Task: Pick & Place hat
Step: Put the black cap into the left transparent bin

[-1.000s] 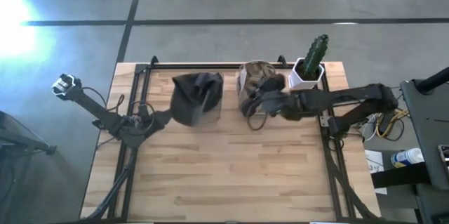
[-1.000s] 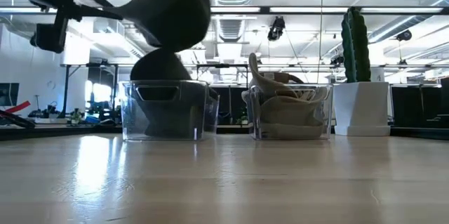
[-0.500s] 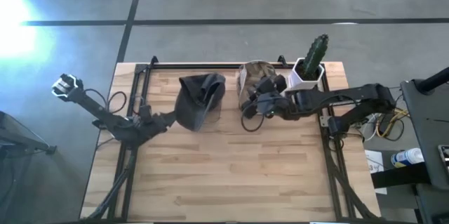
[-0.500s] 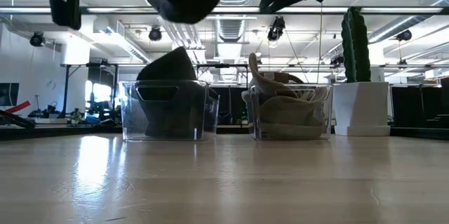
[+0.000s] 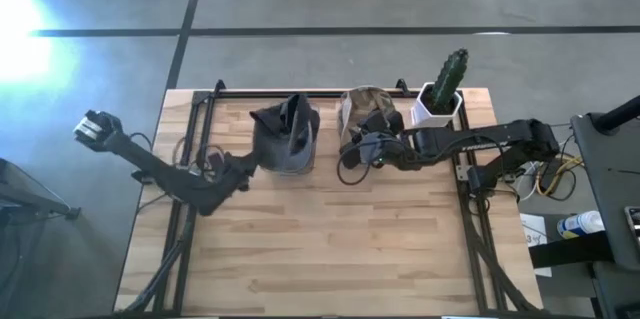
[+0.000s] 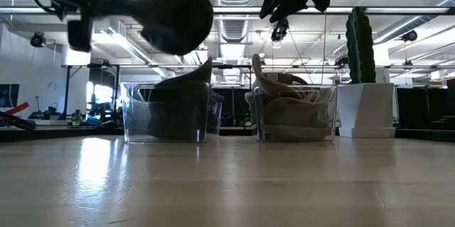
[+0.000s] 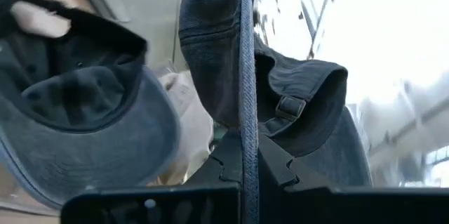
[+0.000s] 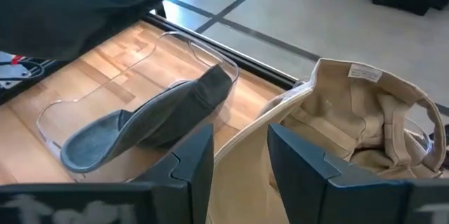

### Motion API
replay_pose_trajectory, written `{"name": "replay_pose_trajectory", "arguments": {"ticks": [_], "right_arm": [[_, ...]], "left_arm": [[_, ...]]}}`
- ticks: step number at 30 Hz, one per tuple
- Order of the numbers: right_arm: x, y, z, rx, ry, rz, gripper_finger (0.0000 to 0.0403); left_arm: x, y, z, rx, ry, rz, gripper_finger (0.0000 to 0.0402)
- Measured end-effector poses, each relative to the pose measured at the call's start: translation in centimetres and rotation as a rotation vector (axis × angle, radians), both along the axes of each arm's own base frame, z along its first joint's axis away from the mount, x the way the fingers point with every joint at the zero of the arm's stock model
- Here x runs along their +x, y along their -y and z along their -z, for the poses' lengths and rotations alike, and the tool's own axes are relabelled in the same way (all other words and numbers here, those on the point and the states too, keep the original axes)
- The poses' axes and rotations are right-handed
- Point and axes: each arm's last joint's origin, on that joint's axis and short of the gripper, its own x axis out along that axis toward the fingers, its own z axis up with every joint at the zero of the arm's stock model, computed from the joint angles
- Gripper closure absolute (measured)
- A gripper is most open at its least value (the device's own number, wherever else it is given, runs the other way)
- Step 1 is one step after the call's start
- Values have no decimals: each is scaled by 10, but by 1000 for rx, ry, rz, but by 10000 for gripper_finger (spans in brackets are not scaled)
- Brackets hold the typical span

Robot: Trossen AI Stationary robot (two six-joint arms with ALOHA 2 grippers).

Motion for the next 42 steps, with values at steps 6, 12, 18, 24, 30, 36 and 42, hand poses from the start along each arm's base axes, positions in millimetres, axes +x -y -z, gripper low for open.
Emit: {"name": "replay_pose_trajectory", "arguments": {"ticks": [6, 12, 18, 24, 30, 36, 42], "right_arm": [[0, 4, 1, 36, 29, 29, 271], [0, 4, 1, 47, 29, 21, 271], [0, 4, 1, 47, 29, 21, 271], [4, 5, -1, 89, 48, -34, 271], [21, 13, -1, 188, 134, -187, 271], [29, 15, 9, 234, 118, -219, 271], [42, 14, 18, 271, 140, -267, 271]], "left_arm": [[24, -9, 28, -124, 96, -77, 394], [37, -9, 53, -268, 196, -55, 394], [43, -7, 68, -323, 230, -70, 388], [47, -8, 75, -342, 204, -46, 352], [47, -9, 81, -323, 118, -18, 312], [41, -8, 77, -308, 64, 7, 270], [34, 1, 58, -166, -113, 201, 260]]}}
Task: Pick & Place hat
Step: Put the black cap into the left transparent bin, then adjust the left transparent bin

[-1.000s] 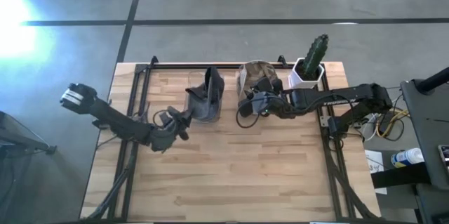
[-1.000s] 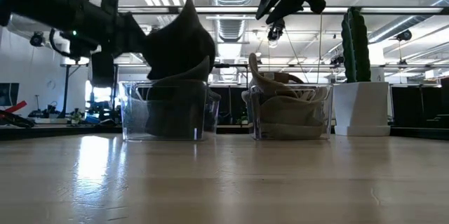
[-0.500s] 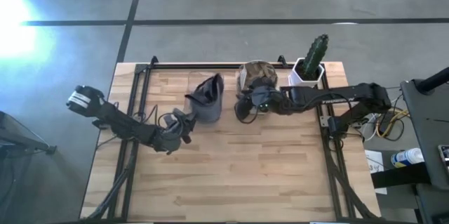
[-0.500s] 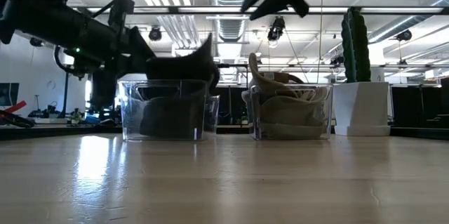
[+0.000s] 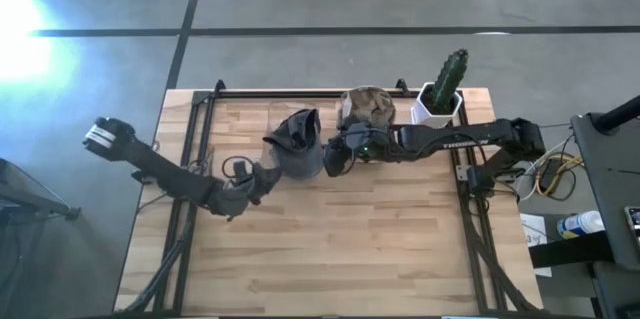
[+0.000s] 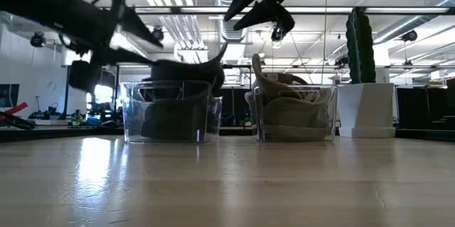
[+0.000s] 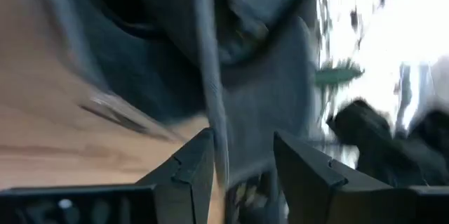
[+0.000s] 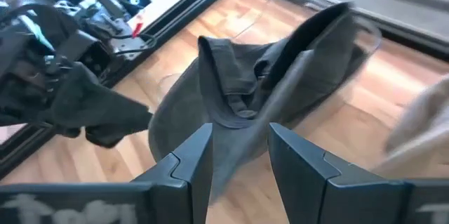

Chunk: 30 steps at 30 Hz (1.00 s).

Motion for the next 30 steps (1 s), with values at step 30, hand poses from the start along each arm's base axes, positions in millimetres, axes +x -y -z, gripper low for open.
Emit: {"name": "replay_pose_trajectory", "arguments": {"ticks": [30], "right_arm": [[36, 38, 57, 88, -64, -29, 271]], "left_arm": [[-45, -24, -65, 342, -736, 130, 259]]}}
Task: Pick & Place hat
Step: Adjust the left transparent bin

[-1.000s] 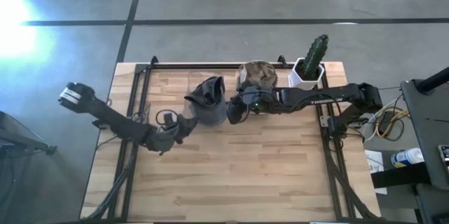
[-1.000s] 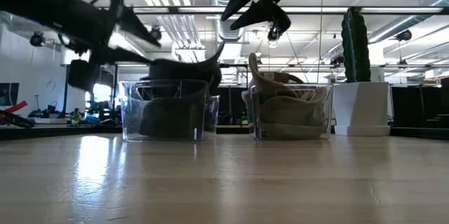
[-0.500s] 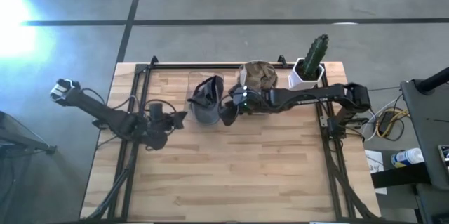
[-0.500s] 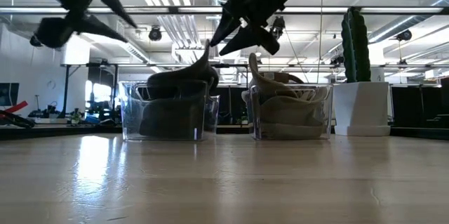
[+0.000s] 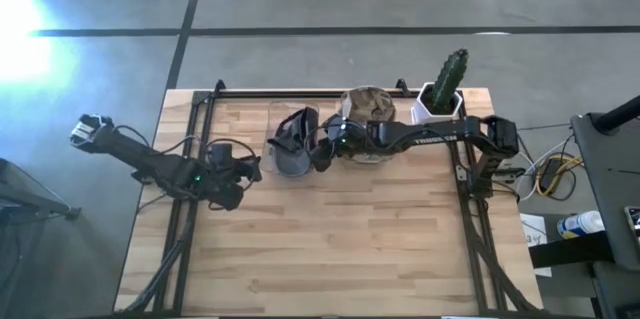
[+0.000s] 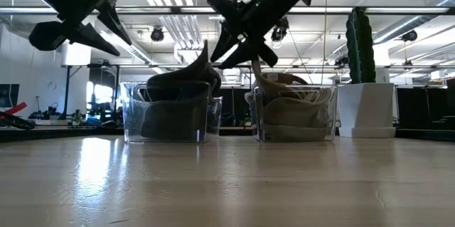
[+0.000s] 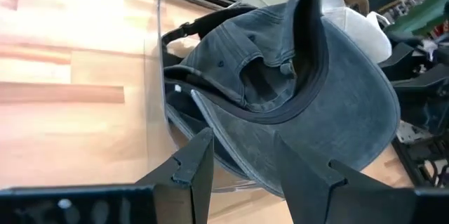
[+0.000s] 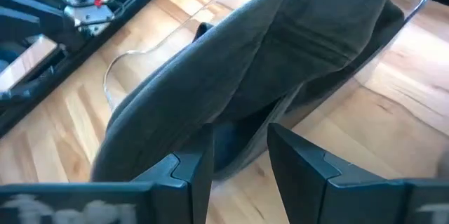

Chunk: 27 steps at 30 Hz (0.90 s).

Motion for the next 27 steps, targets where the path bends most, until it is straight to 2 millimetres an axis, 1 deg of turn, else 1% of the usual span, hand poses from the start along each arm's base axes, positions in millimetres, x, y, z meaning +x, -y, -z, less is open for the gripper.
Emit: {"name": "replay_pose_trajectory", "arguments": {"ticks": [2, 4, 7, 10, 12, 15, 18, 20, 22, 25, 27], "right_arm": [[-4, -2, -7, -38, -5, -8, 271], [-12, -6, -19, -74, -4, -11, 271], [-24, -11, -37, -128, -9, -41, 271], [-38, -15, -52, -191, -31, -133, 271], [-46, -18, -62, -166, -4, -219, 271], [-61, -22, -65, -115, 17, -290, 271], [-86, -29, -64, -63, 27, -256, 271], [-107, -35, -63, -43, 52, -211, 271], [-129, -40, -59, -50, 60, -162, 271], [-161, -41, -52, -55, 77, -74, 271], [-177, -41, -48, -25, 119, -15, 271]], "left_arm": [[0, 0, -4, 16, -8, 19, 259], [0, 0, -11, 35, -12, 44, 259], [0, 1, -28, 63, -10, 104, 259], [3, 3, -46, 118, -5, 241, 259], [7, 5, -55, 183, 29, 348, 259], [14, 6, -63, 286, 108, 490, 259], [18, 3, -63, 317, 194, 582, 259], [19, 1, -61, 295, 251, 647, 259], [18, -1, -57, 267, 272, 688, 259], [11, -5, -47, 155, 243, 648, 259], [2, -7, -38, 61, 174, 612, 259]]}}
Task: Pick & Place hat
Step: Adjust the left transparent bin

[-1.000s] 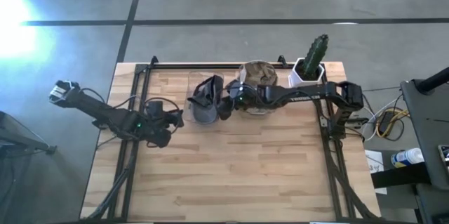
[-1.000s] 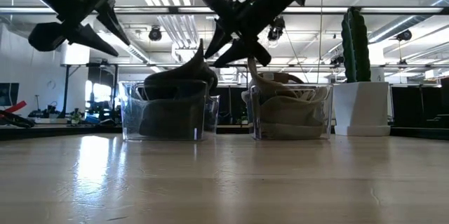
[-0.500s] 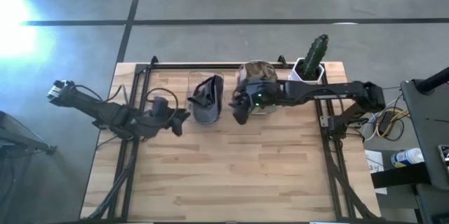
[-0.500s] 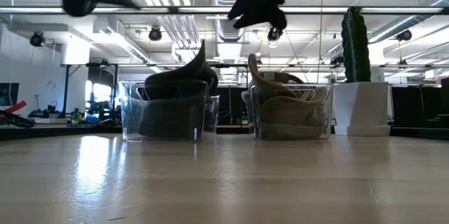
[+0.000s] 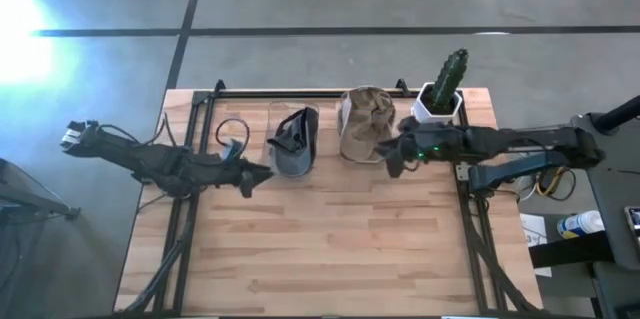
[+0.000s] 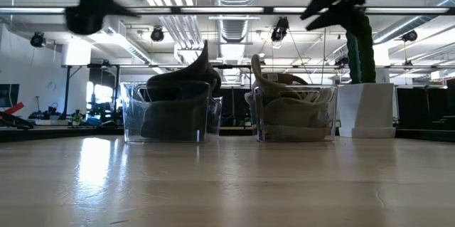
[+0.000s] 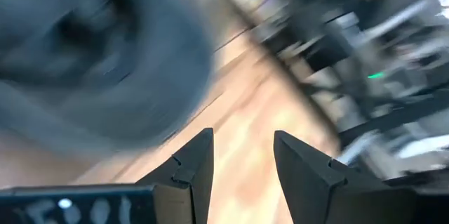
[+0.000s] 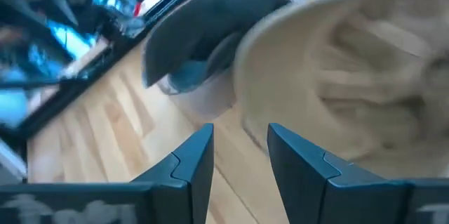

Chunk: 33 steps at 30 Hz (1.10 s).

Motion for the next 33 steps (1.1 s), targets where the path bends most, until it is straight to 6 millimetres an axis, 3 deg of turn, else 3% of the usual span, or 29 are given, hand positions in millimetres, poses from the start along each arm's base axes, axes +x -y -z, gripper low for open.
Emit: {"name": "replay_pose_trajectory", "arguments": {"ticks": [5, 11, 18, 23, 27, 33], "right_arm": [[-25, -1, 15, 91, 35, 55, 271], [-30, -1, 30, 112, 16, 99, 271], [-21, 0, 33, 84, 25, 122, 271], [-15, 1, 32, 67, 20, 146, 271], [-13, 1, 32, 72, 21, 150, 271], [-13, 1, 31, 76, 28, 151, 271]], "left_arm": [[-23, 3, 26, -99, -267, -17, 259], [-27, 6, 58, -123, -490, 40, 259], [-16, -16, 88, 32, -513, -232, 259], [11, -35, 101, 32, -429, -94, 259], [18, -59, 112, 55, -499, -178, 259], [33, -85, 98, 147, -502, -169, 259]]}}
